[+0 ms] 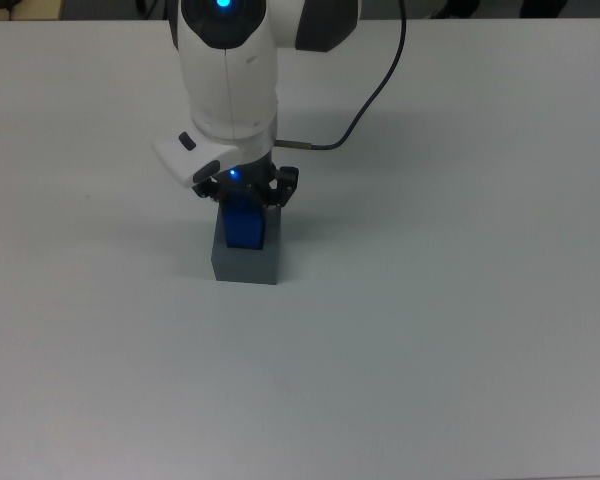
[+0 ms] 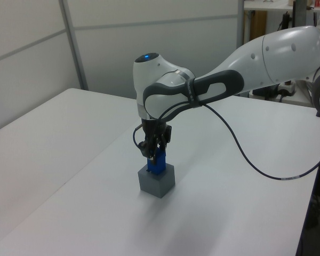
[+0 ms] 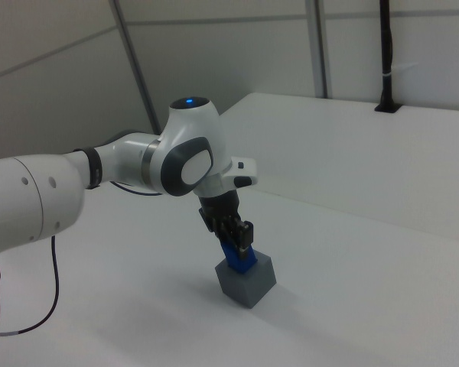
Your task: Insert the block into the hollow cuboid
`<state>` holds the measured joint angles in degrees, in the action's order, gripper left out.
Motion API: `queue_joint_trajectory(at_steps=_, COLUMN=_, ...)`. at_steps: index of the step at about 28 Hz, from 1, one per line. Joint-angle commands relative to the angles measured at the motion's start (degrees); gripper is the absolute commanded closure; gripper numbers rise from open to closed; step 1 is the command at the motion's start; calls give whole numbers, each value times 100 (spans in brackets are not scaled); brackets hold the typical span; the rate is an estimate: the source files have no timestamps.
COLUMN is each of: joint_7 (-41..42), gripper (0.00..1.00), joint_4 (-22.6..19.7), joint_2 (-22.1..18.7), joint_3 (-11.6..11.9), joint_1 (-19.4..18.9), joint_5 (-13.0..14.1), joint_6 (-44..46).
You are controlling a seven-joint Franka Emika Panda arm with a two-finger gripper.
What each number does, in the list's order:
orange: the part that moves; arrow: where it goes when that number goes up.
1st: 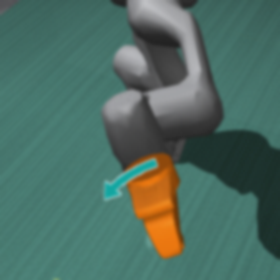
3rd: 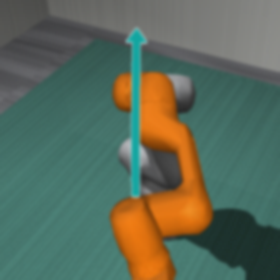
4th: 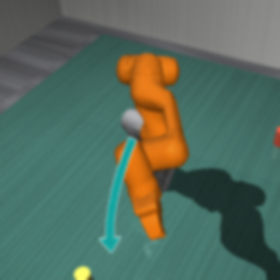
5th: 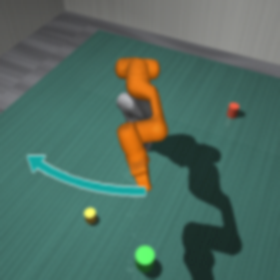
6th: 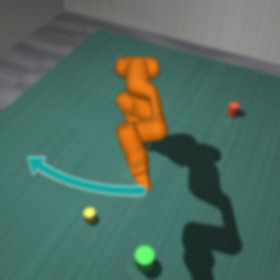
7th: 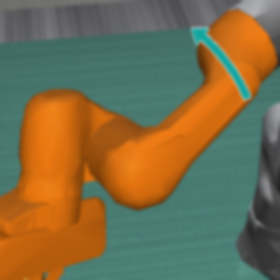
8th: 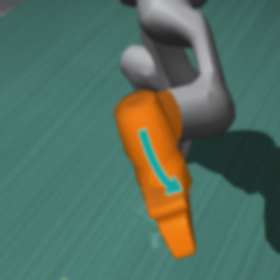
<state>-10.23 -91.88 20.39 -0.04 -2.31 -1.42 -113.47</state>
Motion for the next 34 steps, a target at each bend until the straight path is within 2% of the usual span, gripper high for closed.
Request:
queue_joint_trajectory(at_steps=1, joint_7=-102, gripper=92, joint_4=83, joint_2=79, joint_3=21, joint_1=-15, joint_5=-78, joint_6=-113)
queue_joint_trajectory(at_steps=5, joint_7=-102, gripper=81, joint_4=83, joint_2=79, joint_3=30, joint_1=-15, joint_5=-78, joint_6=-122)
queue_joint_trajectory(at_steps=6, joint_7=-102, gripper=73, joint_4=92, joint_2=88, joint_3=30, joint_1=-15, joint_5=-78, joint_6=-114)
queue_joint_trajectory(at_steps=7, joint_7=-111, gripper=60, joint_4=92, joint_2=79, joint_3=39, joint_1=-15, joint_5=-78, joint_6=-113)
queue_joint_trajectory(at_steps=8, joint_7=-111, gripper=11, joint_4=92, joint_2=79, joint_3=39, joint_1=-15, joint_5=-78, joint_6=-113)
queue_joint_trajectory(at_steps=9, joint_7=-119, gripper=0, joint_4=92, joint_2=79, joint_3=39, joint_1=-15, joint_5=-78, joint_6=-113)
queue_joint_trajectory(at_steps=16, joint_7=-128, gripper=0, joint_4=100, joint_2=-35, joint_3=39, joint_1=-24, joint_5=-86, joint_6=-61)
queue_joint_trajectory(at_steps=21, joint_7=-128, gripper=0, joint_4=30, joint_2=-395, joint_3=39, joint_1=-24, joint_5=-78, joint_6=141)
queue_joint_trajectory(at_steps=29, joint_7=-128, gripper=0, joint_4=-119, joint_2=-1335, joint_3=30, joint_1=-15, joint_5=-69, joint_6=1046)
queue_joint_trajectory(at_steps=34, joint_7=-93, gripper=0, joint_4=-479, joint_2=-1959, joint_3=30, joint_1=-24, joint_5=-69, joint_6=1310)
